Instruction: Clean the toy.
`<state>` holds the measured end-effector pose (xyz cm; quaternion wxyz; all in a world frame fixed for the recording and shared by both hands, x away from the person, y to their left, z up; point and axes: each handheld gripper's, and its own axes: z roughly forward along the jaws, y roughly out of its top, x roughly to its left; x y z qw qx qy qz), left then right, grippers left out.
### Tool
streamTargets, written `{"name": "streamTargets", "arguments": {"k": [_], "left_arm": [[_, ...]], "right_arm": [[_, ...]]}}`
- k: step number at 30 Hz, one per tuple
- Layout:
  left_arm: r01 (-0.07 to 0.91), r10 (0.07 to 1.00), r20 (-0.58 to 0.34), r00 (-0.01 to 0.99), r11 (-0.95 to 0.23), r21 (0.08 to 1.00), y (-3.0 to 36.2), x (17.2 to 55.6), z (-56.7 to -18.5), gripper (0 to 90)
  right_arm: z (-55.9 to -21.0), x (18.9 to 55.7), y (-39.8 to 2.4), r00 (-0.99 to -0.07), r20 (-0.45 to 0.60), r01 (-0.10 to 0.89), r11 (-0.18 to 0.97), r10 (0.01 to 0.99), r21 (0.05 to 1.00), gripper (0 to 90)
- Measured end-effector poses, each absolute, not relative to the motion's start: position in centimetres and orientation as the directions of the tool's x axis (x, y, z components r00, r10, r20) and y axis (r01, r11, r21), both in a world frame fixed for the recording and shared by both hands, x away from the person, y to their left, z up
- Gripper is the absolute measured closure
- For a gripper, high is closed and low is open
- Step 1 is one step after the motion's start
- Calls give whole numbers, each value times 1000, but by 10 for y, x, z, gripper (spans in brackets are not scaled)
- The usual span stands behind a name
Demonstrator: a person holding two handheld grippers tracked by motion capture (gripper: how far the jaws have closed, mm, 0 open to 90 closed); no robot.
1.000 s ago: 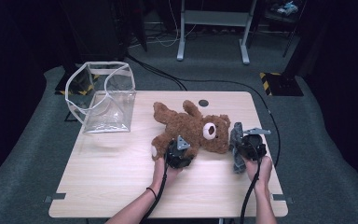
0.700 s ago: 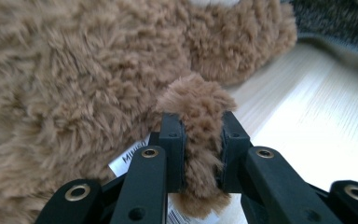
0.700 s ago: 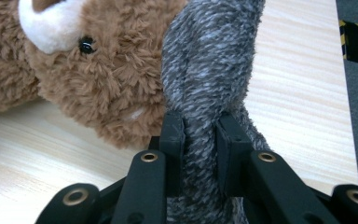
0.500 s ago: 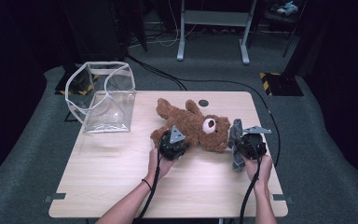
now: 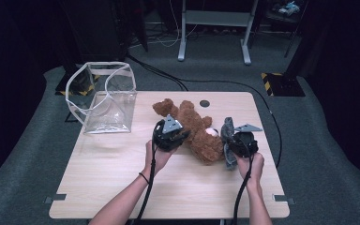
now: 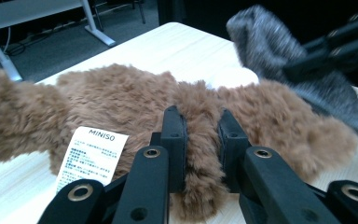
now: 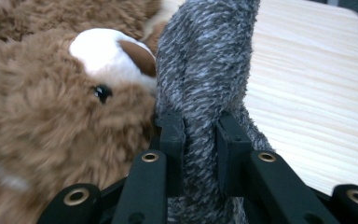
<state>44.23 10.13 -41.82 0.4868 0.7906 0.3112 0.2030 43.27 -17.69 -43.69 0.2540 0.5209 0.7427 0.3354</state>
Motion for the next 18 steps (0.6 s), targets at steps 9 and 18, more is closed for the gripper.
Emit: {"name": "streamTargets", "arguments": {"k": [9, 18], "left_arm": [[299, 695, 19, 718, -334, 894, 100, 443, -417, 766], [307, 705, 17, 709, -330, 893, 94, 442, -417, 760]], "right_arm": [[-426, 430, -170, -333, -40, 582, 239, 942, 777, 756], [-381, 395, -139, -389, -55, 495, 259, 919, 829, 756]]}}
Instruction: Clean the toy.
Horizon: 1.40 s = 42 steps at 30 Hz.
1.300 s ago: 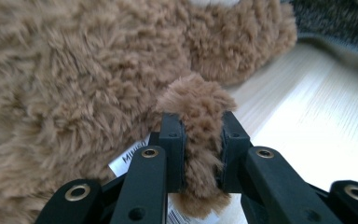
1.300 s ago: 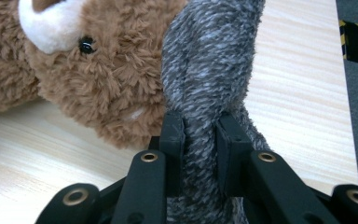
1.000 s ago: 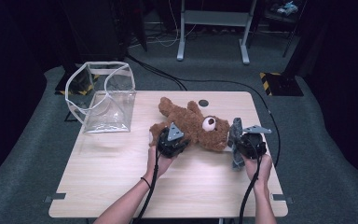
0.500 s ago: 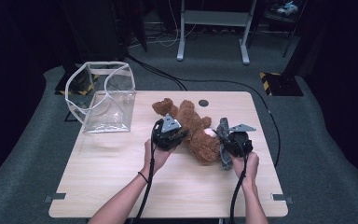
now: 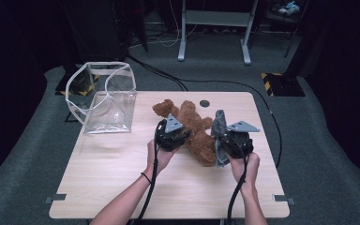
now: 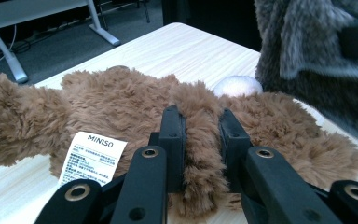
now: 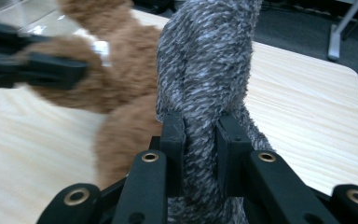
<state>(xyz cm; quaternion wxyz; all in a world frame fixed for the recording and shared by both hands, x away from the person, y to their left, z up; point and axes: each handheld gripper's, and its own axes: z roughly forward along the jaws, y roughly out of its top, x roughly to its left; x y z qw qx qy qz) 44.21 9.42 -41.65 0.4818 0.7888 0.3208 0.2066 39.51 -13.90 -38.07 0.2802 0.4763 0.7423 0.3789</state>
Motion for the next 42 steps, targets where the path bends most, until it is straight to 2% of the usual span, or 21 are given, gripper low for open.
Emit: {"name": "streamTargets", "arguments": {"k": [4, 8, 16, 20, 25, 28, 35, 42], "left_arm": [[312, 700, 8, 714, -329, 891, 95, 442, -417, 761], [323, 693, -15, 721, -317, 892, 96, 441, -418, 767], [342, 668, -69, 741, -287, 895, 96, 432, -413, 771], [348, 653, -89, 752, -279, 895, 92, 428, -408, 771], [341, 661, -73, 746, -285, 896, 92, 431, -407, 760], [341, 677, -64, 733, -285, 896, 96, 434, -410, 713], [361, 717, -40, 696, -301, 883, 114, 439, -419, 459], [355, 731, -10, 683, -319, 878, 130, 428, -433, 362]], "right_arm": [[-385, 391, -115, -440, -66, 500, 305, 896, 811, 757], [-407, 407, -99, -454, -83, 547, 351, 887, 760, 764], [-415, 428, -102, -398, -133, 563, 356, 908, 746, 769], [-418, 438, -101, -398, -160, 552, 375, 903, 745, 771], [-424, 450, -99, -413, -135, 549, 365, 900, 752, 777], [-427, 453, -102, -427, -123, 542, 362, 896, 759, 778], [-428, 453, -105, -426, -101, 541, 343, 899, 768, 779], [-429, 455, -103, -419, -117, 543, 352, 900, 763, 780]]}}
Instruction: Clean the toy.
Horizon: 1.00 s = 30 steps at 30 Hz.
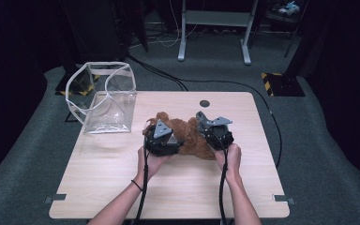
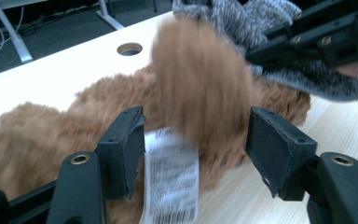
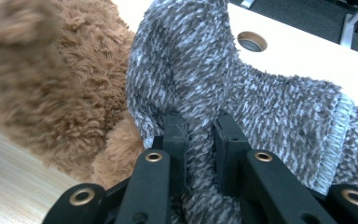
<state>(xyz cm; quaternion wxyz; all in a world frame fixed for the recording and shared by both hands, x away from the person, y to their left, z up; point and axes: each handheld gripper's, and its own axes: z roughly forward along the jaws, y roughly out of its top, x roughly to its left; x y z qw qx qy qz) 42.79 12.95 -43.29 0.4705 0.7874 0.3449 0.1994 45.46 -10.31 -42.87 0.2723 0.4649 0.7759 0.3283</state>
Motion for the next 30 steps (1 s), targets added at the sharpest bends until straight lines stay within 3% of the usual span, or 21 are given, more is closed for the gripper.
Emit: {"name": "streamTargets", "arguments": {"k": [10, 22, 30], "left_arm": [[378, 768, -5, 641, -310, 873, 161, 411, -462, 311], [428, 851, -120, 511, -131, 894, 189, 434, -471, 300], [406, 846, -131, 516, -108, 907, 189, 443, -461, 459]], "right_arm": [[-428, 456, -104, -418, -116, 545, 351, 901, 761, 779], [-425, 453, -105, -409, -121, 536, 345, 904, 771, 772], [-398, 424, -104, -411, -123, 470, 326, 903, 820, 765]]}}
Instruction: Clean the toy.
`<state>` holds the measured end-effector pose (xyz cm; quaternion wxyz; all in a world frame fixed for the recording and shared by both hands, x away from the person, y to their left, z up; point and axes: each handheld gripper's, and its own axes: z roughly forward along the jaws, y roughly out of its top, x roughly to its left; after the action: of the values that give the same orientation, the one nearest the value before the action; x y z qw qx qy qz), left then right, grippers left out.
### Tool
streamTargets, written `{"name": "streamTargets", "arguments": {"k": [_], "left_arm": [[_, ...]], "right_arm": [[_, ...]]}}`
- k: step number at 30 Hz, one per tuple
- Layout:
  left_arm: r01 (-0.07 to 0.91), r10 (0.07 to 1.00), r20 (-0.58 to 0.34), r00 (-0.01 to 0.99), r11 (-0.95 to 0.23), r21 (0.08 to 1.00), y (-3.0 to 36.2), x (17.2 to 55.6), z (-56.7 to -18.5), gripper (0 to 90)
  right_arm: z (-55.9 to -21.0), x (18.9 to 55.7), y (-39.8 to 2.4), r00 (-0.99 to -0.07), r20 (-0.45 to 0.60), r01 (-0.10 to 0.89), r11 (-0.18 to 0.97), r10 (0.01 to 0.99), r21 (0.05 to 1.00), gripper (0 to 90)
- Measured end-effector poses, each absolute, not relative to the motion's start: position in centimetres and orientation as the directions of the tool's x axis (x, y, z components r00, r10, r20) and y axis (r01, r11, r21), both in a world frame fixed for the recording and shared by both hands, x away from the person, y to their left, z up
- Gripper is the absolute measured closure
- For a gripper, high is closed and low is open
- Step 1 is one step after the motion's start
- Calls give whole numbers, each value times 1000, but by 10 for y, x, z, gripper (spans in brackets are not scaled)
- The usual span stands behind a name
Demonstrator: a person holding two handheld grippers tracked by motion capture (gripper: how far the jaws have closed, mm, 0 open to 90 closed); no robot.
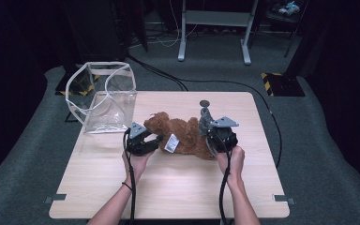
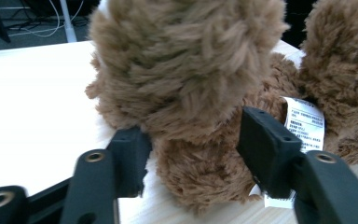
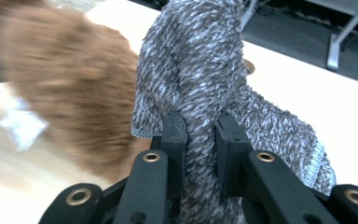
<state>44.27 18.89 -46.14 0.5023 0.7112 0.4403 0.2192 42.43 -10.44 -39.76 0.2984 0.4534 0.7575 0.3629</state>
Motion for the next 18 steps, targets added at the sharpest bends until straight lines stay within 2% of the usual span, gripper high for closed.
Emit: {"name": "streamTargets", "arguments": {"k": [4, 8, 12, 18], "left_arm": [[412, 847, -123, 518, -121, 903, 188, 443, -461, 485], [424, 852, -123, 509, -123, 897, 186, 444, -462, 484], [425, 855, -116, 505, -129, 896, 185, 446, -464, 479], [429, 856, -110, 504, -138, 893, 183, 450, -467, 474]], "right_arm": [[-393, 406, -82, -462, -131, 459, 362, 877, 811, 765], [-409, 408, -61, -488, -148, 488, 410, 860, 770, 765], [-423, 415, -65, -474, -114, 529, 386, 873, 756, 766], [-418, 409, -77, -449, -143, 513, 385, 882, 767, 765]]}}
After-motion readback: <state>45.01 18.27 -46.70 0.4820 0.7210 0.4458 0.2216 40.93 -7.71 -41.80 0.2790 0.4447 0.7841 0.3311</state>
